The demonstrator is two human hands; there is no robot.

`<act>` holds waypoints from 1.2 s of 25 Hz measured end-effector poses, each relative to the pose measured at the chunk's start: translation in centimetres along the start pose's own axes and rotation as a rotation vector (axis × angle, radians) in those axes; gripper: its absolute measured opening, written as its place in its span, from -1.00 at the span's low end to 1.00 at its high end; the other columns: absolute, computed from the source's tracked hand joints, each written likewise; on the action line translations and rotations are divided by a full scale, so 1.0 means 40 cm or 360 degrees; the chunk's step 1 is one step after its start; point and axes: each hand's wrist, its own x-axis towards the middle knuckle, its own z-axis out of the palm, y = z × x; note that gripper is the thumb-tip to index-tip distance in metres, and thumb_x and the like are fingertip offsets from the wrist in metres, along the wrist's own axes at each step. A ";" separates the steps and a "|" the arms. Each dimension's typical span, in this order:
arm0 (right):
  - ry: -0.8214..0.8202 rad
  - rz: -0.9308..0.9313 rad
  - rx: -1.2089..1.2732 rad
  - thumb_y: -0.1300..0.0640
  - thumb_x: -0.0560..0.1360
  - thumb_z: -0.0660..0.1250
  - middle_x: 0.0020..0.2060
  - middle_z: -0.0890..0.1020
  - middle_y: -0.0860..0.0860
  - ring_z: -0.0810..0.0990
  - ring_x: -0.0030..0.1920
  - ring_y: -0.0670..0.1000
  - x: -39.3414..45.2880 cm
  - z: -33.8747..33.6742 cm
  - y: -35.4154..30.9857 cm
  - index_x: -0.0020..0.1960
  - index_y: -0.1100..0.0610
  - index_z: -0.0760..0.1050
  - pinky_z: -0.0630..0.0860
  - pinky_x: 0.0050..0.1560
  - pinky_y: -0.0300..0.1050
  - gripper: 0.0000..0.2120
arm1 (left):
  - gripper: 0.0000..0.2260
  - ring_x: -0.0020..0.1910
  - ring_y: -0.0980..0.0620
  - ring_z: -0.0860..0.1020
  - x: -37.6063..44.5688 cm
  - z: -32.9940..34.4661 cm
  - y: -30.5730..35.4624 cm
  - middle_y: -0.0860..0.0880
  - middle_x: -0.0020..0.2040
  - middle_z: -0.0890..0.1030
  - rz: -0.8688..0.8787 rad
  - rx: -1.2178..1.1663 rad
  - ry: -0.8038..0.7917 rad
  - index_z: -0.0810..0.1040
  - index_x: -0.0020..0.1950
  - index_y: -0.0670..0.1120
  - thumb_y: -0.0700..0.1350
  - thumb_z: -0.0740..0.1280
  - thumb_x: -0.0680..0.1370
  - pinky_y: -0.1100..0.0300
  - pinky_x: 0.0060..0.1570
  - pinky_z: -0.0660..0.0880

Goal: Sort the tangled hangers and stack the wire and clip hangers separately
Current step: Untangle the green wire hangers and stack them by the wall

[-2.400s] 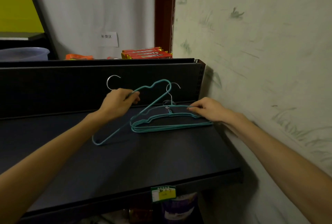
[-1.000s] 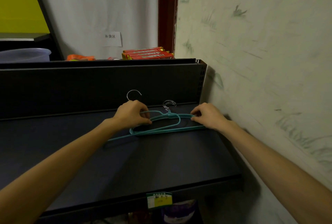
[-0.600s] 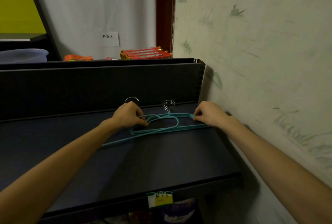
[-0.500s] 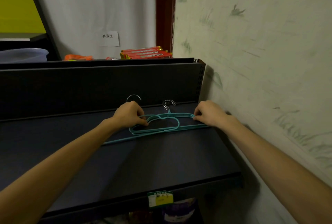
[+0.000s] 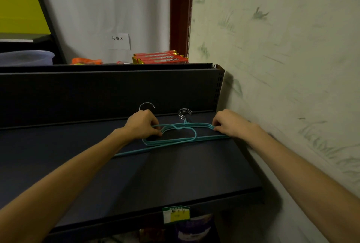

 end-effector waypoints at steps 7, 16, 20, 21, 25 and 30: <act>0.0055 0.0083 0.0308 0.03 0.55 0.41 0.16 0.65 -0.03 0.62 0.11 0.00 0.000 -0.019 -0.005 0.28 0.05 0.60 0.56 0.15 -0.05 -0.68 | -0.72 -0.12 0.21 0.59 -0.001 -0.020 0.018 0.18 -0.05 0.63 0.0180 -0.0008 0.0026 0.63 0.08 0.14 0.22 0.48 0.45 0.25 -0.17 0.54; 0.0528 -0.0131 0.1587 0.03 0.62 0.32 -0.06 0.71 -0.03 0.68 -0.09 -0.10 -0.072 -0.075 -0.101 0.19 0.05 0.62 0.62 -0.02 -0.18 -0.79 | -0.85 -0.12 0.13 0.63 0.084 -0.075 0.141 0.06 -0.06 0.68 0.0356 -0.0106 0.0104 0.69 0.07 -0.01 0.00 0.42 0.57 0.15 -0.08 0.61; 0.0525 -0.0092 0.0692 0.00 0.60 0.35 0.02 0.72 -0.07 0.64 -0.09 -0.17 -0.073 -0.032 -0.042 0.23 0.00 0.65 0.53 -0.05 -0.19 -0.76 | -0.49 0.16 0.00 0.58 0.092 -0.031 0.183 -0.01 0.37 0.48 0.0477 0.0077 0.0192 0.43 0.44 0.00 0.03 0.46 0.53 0.16 -0.01 0.57; 0.0544 -0.0030 0.0679 0.01 0.61 0.34 0.04 0.72 -0.07 0.64 -0.04 -0.14 -0.074 -0.017 -0.019 0.23 0.00 0.66 0.49 -0.04 -0.19 -0.76 | -0.40 0.22 -0.02 0.54 0.082 -0.021 0.176 -0.01 0.48 0.34 0.0526 0.0226 0.0269 0.32 0.52 0.02 0.04 0.45 0.52 0.15 -0.01 0.58; 0.0522 0.0102 0.0921 0.05 0.60 0.36 0.06 0.72 -0.04 0.64 0.04 -0.09 -0.084 0.039 0.053 0.20 0.04 0.67 0.58 0.11 -0.05 -0.78 | -0.35 0.27 0.00 0.51 0.036 0.023 0.091 -0.01 0.53 0.27 0.0420 0.0197 0.0469 0.25 0.56 0.01 0.13 0.41 0.54 0.10 0.01 0.60; 0.0376 0.0117 0.0966 0.06 0.60 0.37 0.05 0.72 -0.07 0.63 0.02 -0.13 -0.072 0.061 0.053 0.19 0.04 0.68 0.52 0.07 -0.19 -0.79 | -0.76 -0.21 0.21 0.61 0.012 0.026 0.015 0.07 -0.03 0.71 0.0152 0.0044 0.0200 0.69 0.09 0.04 0.14 0.39 0.55 0.23 -0.22 0.60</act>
